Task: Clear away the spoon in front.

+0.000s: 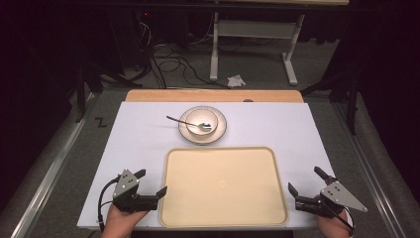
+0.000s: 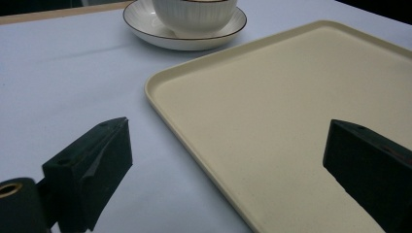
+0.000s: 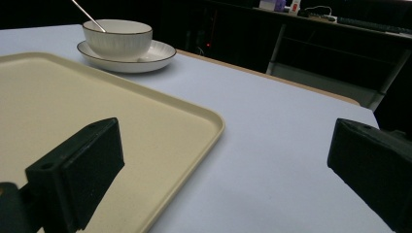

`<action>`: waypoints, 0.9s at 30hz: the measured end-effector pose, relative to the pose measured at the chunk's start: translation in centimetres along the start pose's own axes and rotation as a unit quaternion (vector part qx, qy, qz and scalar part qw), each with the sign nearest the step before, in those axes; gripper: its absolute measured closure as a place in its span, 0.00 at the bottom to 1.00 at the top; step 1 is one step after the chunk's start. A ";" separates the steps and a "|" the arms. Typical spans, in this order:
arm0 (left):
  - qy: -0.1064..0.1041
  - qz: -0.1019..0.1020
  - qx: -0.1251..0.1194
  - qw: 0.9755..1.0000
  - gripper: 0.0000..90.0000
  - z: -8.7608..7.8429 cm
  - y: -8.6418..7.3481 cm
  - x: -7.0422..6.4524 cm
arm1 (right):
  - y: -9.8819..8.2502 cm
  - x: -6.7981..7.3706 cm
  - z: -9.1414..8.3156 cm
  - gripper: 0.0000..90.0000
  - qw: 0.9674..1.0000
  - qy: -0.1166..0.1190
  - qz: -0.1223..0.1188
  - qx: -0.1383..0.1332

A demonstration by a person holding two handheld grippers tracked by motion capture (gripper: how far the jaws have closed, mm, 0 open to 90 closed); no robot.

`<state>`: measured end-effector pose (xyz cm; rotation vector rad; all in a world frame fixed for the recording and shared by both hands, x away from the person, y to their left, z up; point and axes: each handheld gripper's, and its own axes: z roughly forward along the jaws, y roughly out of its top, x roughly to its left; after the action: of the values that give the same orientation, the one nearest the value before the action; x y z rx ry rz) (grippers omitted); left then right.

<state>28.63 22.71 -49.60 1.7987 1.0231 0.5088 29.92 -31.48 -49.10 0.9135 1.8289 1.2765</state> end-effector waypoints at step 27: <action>0.017 -0.034 -0.016 0.999 0.04 3.1 7.2 2.9 | -0.1 0.2 0.0 0.01 1.000 0.012 -0.004 0.003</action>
<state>35.52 22.17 -44.81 1.7263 1.0899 0.5132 29.79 -31.39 -49.19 0.8977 1.8528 1.2837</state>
